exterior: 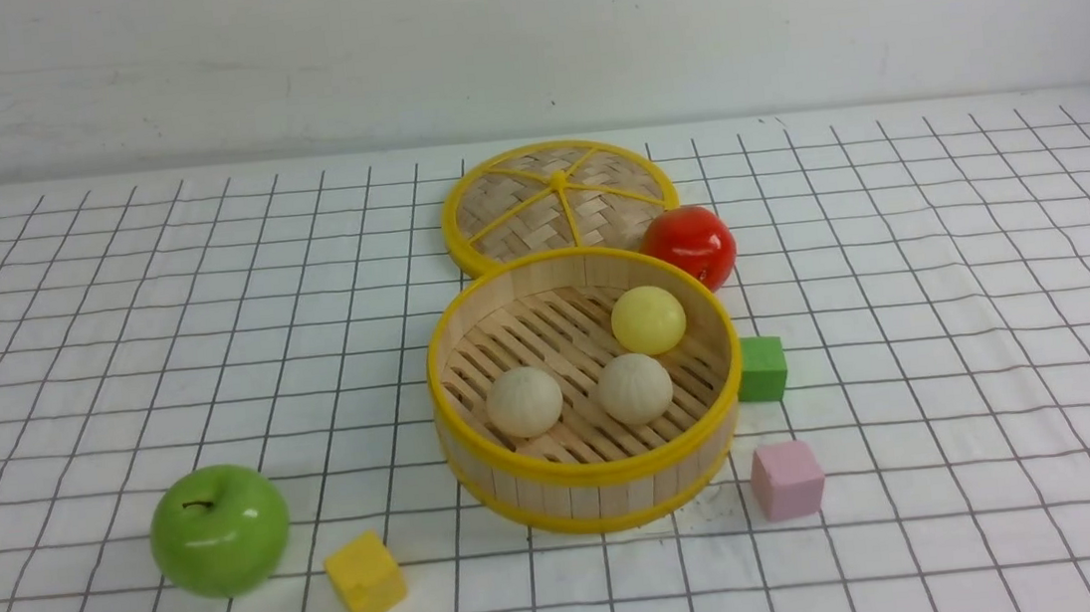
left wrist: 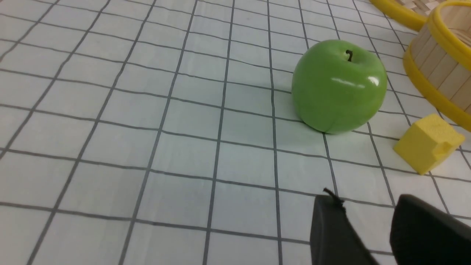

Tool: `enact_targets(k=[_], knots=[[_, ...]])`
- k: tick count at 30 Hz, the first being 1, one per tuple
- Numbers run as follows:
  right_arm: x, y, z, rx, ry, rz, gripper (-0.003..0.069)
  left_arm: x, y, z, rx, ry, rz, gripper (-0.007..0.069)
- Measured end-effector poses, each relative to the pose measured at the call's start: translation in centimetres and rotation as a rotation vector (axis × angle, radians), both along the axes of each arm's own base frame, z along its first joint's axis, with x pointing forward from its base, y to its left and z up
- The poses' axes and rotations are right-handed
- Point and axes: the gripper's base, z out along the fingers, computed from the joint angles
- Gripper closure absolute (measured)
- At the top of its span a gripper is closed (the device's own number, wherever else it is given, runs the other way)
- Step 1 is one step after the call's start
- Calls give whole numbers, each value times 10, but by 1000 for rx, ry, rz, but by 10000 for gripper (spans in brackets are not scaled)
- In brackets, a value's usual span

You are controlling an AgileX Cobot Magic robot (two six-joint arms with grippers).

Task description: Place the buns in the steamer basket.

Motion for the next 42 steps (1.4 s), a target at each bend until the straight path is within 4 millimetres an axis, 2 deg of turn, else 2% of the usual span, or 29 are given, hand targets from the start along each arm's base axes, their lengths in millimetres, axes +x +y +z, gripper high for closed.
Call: enact_targets(k=[2, 7, 9, 11, 12, 14, 16, 17, 18, 20, 23, 25, 42], knots=[[-2, -5, -2, -31, -13, -23, 674, 0, 0, 0, 0, 0, 0, 387], [-22, -25, -19, -80, -130, -131, 669, 0, 0, 0, 0, 0, 0, 387], [-39, -33, -35, -74, -258, -190, 669, 0, 0, 0, 0, 0, 0, 387], [-48, -36, -63, -69, -378, -222, 669, 0, 0, 0, 0, 0, 0, 387], [-49, -36, -66, -68, -388, -224, 669, 0, 0, 0, 0, 0, 0, 387], [-56, -38, -109, -70, -496, -246, 669, 0, 0, 0, 0, 0, 0, 387], [-58, -37, -142, -70, -546, -256, 669, 0, 0, 0, 0, 0, 0, 387], [-59, -37, -151, -71, -544, -257, 669, 0, 0, 0, 0, 0, 0, 387], [-59, -37, -179, -74, -573, -266, 669, 0, 0, 0, 0, 0, 0, 387], [-57, -38, -213, -79, -558, -272, 669, 0, 0, 0, 0, 0, 0, 387], [-54, -37, -245, -64, -506, -275, 669, 0, 0, 0, 0, 0, 0, 387], [-54, -36, -253, -45, -469, -279, 669, 0, 0, 0, 0, 0, 0, 387], [-53, -36, -253, -43, -475, -278, 656, 0, 0, 0, 0, 0, 0, 387]])
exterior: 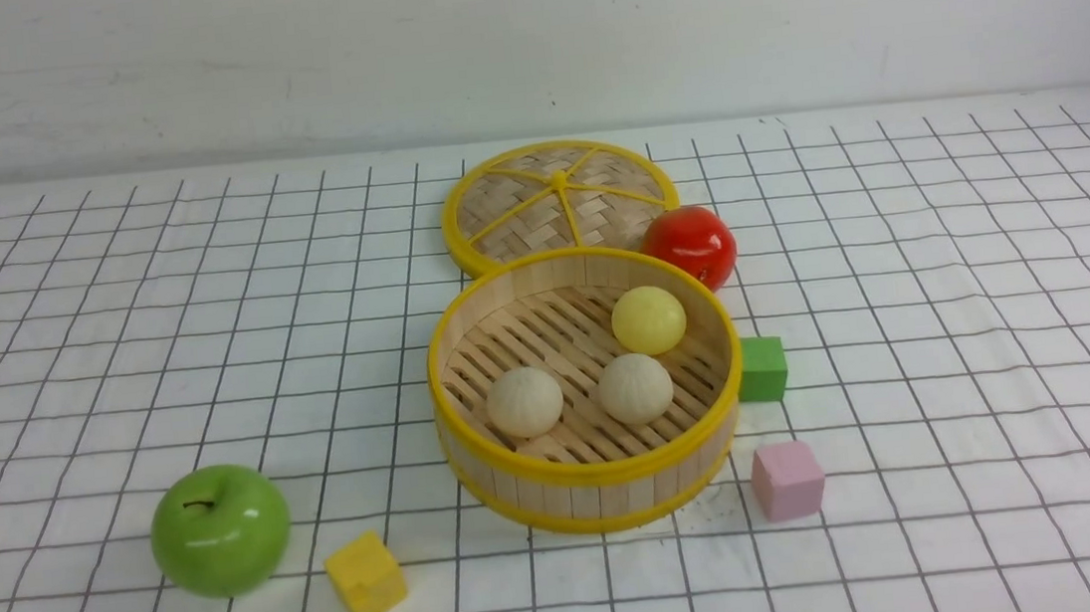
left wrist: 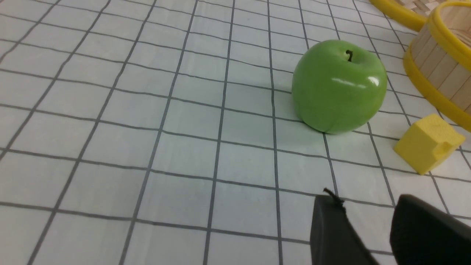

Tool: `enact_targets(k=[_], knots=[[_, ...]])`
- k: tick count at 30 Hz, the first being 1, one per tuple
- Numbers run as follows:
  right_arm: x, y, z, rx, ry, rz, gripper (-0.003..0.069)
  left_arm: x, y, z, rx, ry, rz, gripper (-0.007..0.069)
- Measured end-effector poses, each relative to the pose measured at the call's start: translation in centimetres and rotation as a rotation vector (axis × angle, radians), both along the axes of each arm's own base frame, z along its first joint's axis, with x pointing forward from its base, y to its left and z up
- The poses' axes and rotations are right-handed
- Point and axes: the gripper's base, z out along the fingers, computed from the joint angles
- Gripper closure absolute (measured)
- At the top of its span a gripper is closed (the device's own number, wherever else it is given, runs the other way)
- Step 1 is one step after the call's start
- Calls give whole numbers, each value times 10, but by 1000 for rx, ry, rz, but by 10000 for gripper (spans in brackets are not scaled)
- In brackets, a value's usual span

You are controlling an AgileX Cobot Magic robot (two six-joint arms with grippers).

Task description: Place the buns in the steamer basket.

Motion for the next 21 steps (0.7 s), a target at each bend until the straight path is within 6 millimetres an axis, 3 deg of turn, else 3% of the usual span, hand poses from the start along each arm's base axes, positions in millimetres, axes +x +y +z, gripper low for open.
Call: enact_targets(k=[21], knots=[[0, 0, 0, 0, -1, 0, 631, 0, 0, 0, 0, 0, 0, 386]])
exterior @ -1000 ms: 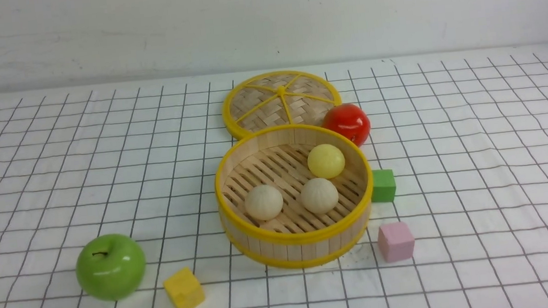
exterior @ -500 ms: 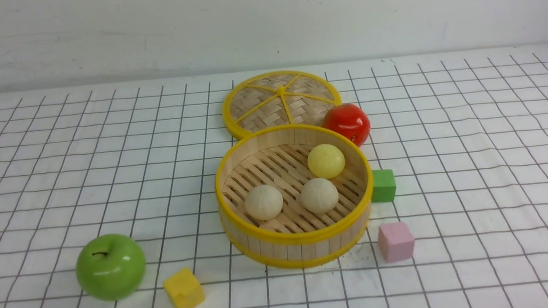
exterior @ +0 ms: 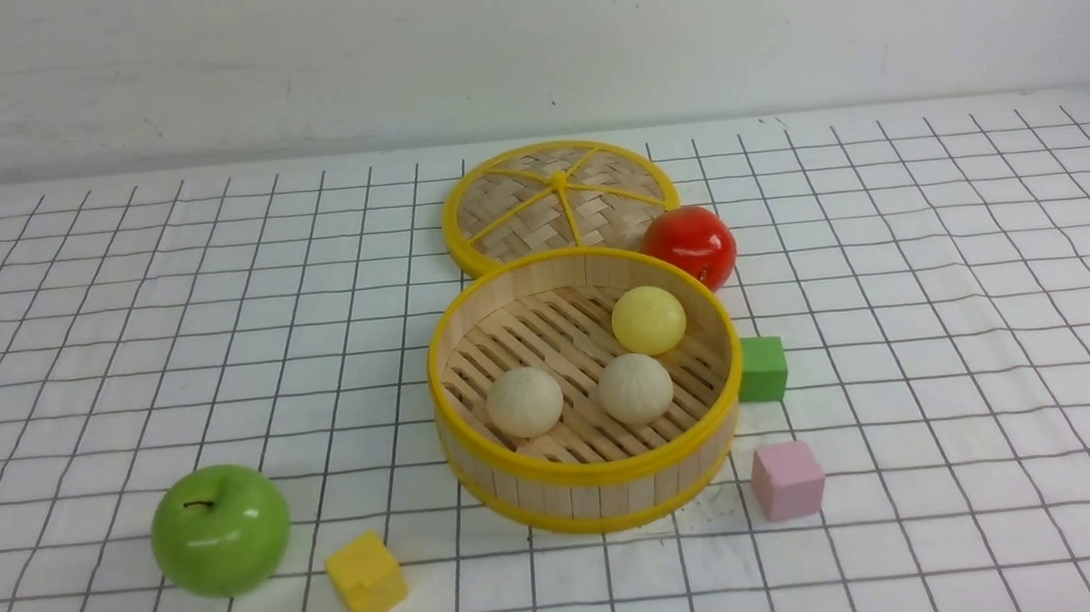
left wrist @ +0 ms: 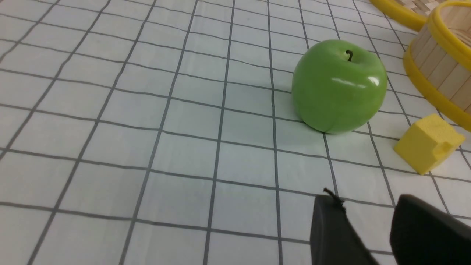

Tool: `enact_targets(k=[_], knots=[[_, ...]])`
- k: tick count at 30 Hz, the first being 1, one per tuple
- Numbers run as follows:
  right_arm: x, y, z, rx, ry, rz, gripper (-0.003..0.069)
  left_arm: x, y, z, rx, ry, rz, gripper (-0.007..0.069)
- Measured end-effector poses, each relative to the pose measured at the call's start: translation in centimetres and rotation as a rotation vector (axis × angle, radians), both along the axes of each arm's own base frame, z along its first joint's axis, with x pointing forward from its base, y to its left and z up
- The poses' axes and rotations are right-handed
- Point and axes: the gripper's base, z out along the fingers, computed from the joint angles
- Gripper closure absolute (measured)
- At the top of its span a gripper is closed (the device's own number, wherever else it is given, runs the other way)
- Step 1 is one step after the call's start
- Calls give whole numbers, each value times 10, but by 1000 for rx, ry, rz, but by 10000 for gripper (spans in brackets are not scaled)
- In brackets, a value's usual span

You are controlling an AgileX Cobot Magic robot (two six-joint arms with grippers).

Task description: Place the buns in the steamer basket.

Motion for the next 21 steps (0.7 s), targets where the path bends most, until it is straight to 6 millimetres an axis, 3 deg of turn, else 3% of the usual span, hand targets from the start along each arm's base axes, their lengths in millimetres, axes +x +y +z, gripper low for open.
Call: enact_targets(k=[21], knots=[[0, 0, 0, -1, -1, 0, 604, 0, 0, 0, 0, -2, 0, 386]])
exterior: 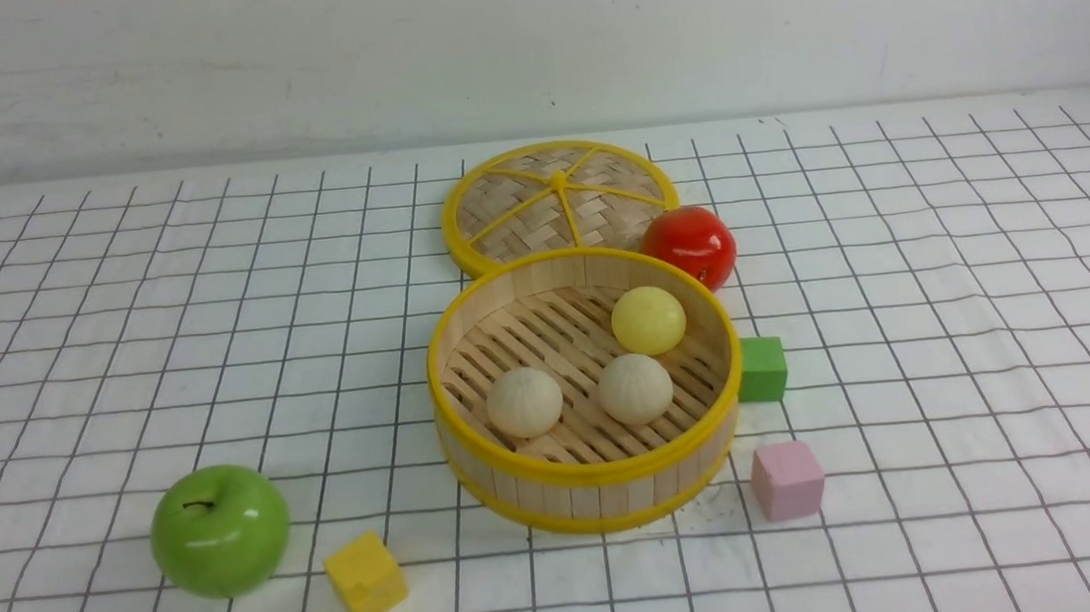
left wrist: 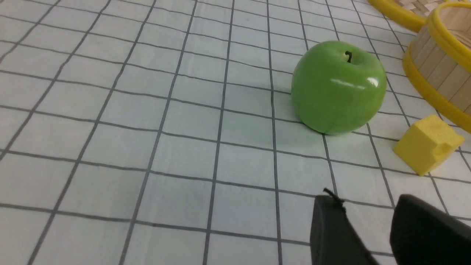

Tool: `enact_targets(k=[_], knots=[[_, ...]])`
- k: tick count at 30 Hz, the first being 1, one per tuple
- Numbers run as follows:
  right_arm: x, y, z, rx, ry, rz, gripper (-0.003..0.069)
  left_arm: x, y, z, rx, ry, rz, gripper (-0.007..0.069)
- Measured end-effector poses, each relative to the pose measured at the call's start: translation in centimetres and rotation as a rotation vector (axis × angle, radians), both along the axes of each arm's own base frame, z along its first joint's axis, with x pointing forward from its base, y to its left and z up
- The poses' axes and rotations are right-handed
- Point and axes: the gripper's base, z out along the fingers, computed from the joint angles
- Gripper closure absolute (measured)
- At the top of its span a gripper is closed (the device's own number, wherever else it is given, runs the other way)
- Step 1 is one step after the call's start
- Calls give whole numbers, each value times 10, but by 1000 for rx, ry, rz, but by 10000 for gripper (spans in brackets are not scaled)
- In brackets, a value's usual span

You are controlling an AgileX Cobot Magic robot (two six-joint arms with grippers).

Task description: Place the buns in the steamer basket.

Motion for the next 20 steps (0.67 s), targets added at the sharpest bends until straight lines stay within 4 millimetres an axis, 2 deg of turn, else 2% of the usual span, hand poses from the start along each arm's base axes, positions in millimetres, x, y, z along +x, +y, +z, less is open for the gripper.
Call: enact_targets(k=[12, 20], knots=[[0, 0, 0, -2, 0, 1, 585, 0, 0, 0, 0, -1, 0, 386], [0, 0, 0, -2, 0, 1, 571, 0, -3, 0, 0, -1, -64, 386]])
